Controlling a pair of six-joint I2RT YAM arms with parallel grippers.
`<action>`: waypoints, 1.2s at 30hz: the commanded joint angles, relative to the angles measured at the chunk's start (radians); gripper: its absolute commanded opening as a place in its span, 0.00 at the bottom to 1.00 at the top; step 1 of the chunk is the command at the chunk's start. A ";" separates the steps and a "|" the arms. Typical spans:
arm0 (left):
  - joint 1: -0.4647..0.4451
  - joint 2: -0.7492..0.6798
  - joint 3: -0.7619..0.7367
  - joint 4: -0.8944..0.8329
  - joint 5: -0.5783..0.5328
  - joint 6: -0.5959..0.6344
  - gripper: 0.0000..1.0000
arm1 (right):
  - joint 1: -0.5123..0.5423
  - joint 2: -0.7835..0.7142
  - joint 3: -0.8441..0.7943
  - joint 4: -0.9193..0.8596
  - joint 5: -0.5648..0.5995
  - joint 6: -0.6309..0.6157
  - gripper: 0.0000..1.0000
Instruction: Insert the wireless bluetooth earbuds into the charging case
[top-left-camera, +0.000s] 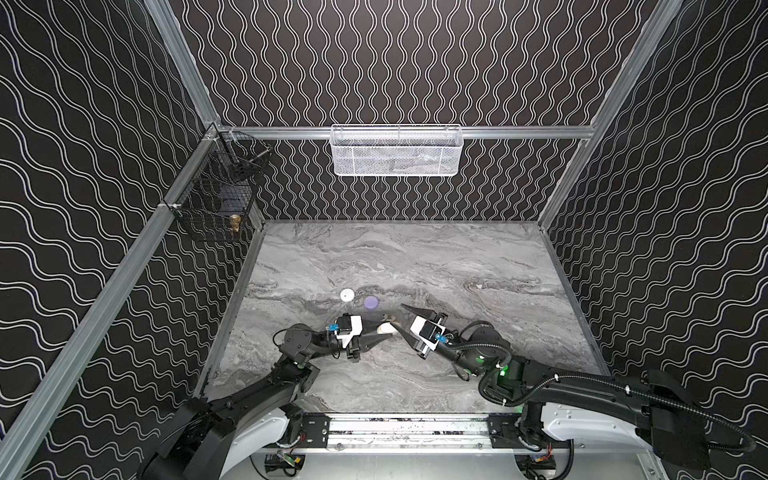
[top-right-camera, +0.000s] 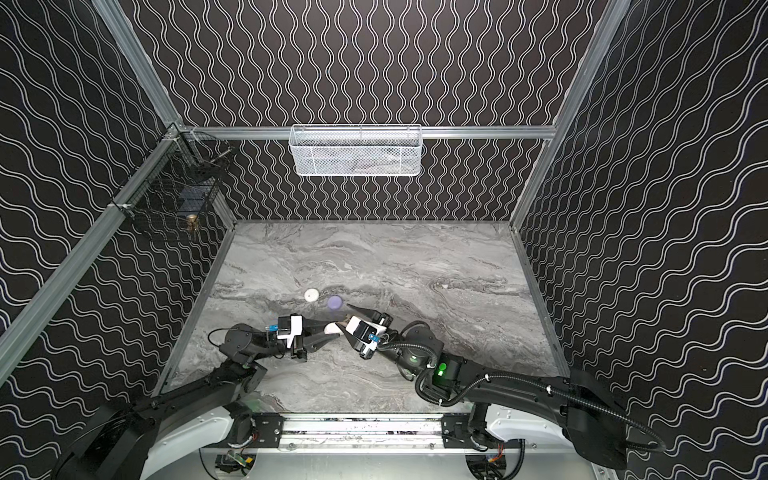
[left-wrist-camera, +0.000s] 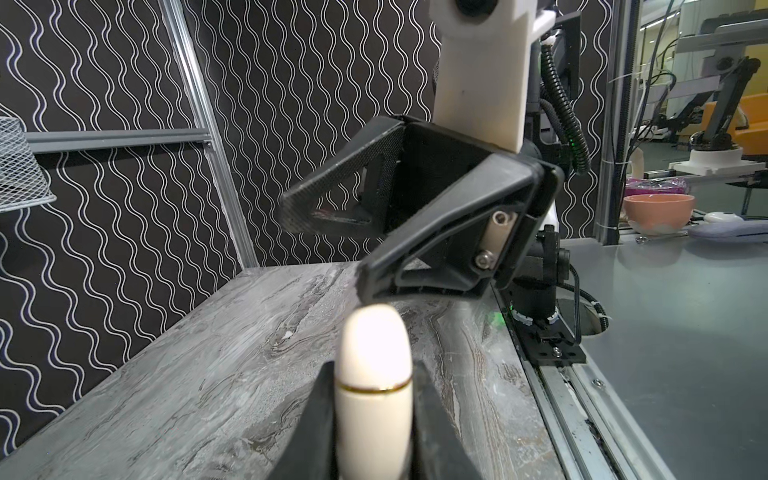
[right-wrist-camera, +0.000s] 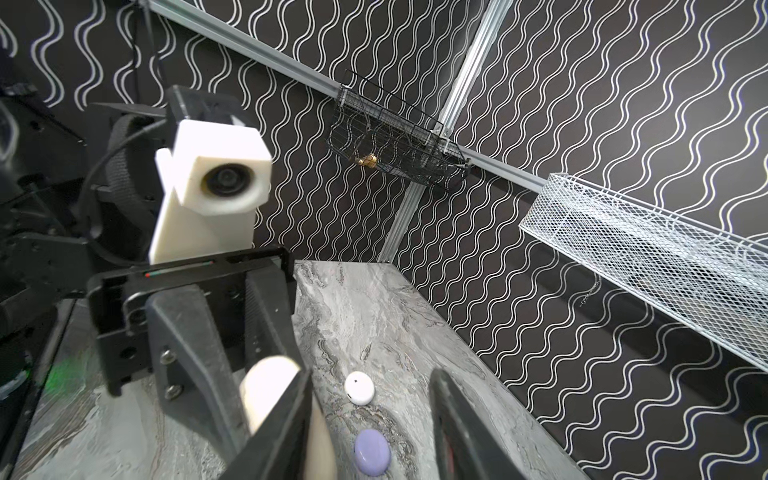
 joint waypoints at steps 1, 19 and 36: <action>-0.002 -0.002 0.015 0.011 0.001 0.020 0.00 | 0.000 -0.027 -0.029 -0.020 -0.059 -0.021 0.53; -0.002 0.014 0.012 0.041 0.029 0.018 0.00 | -0.029 0.066 0.042 0.023 0.115 0.011 0.43; 0.001 0.080 -0.034 0.179 -0.029 -0.018 0.00 | -0.040 0.114 0.108 0.007 0.141 0.093 0.50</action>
